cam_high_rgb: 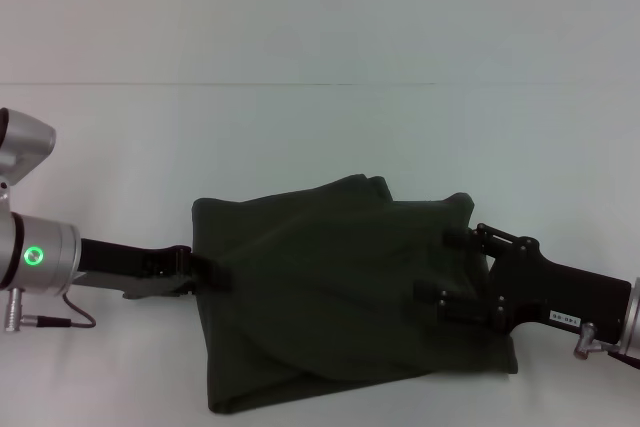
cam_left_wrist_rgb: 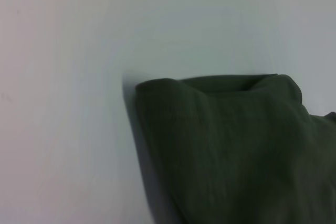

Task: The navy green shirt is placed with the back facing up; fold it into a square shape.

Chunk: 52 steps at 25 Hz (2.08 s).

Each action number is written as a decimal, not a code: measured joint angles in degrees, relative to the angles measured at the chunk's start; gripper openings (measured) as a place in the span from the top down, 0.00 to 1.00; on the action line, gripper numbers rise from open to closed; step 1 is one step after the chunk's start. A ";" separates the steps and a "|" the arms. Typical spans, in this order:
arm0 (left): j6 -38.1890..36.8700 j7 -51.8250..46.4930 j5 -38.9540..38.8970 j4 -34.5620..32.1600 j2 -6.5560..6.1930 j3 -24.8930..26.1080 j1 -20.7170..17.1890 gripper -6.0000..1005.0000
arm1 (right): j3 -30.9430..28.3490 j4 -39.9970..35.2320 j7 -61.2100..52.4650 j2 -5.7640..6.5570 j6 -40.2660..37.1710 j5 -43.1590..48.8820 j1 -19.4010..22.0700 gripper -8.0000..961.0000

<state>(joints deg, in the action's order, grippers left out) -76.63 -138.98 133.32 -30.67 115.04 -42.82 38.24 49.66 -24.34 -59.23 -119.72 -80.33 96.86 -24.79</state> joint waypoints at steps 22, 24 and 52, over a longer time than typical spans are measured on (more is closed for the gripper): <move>6.97 2.59 -0.36 -0.21 -0.97 1.07 -0.73 0.92 | -0.71 0.00 -0.01 -0.17 -0.10 -0.10 -0.74 0.07; 6.57 3.13 -0.36 -0.32 -0.96 2.32 -0.97 0.92 | -0.71 0.00 -0.01 -0.22 -0.10 -0.10 -0.80 0.07; -16.31 47.61 -12.64 -13.20 3.70 13.50 -11.65 0.33 | -0.46 -0.50 7.08 -0.16 -6.25 -1.88 0.46 0.07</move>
<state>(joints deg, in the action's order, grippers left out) -92.93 -91.37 120.68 -43.87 118.74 -29.32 26.59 49.19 -24.85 -52.14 -119.88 -86.58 94.98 -24.33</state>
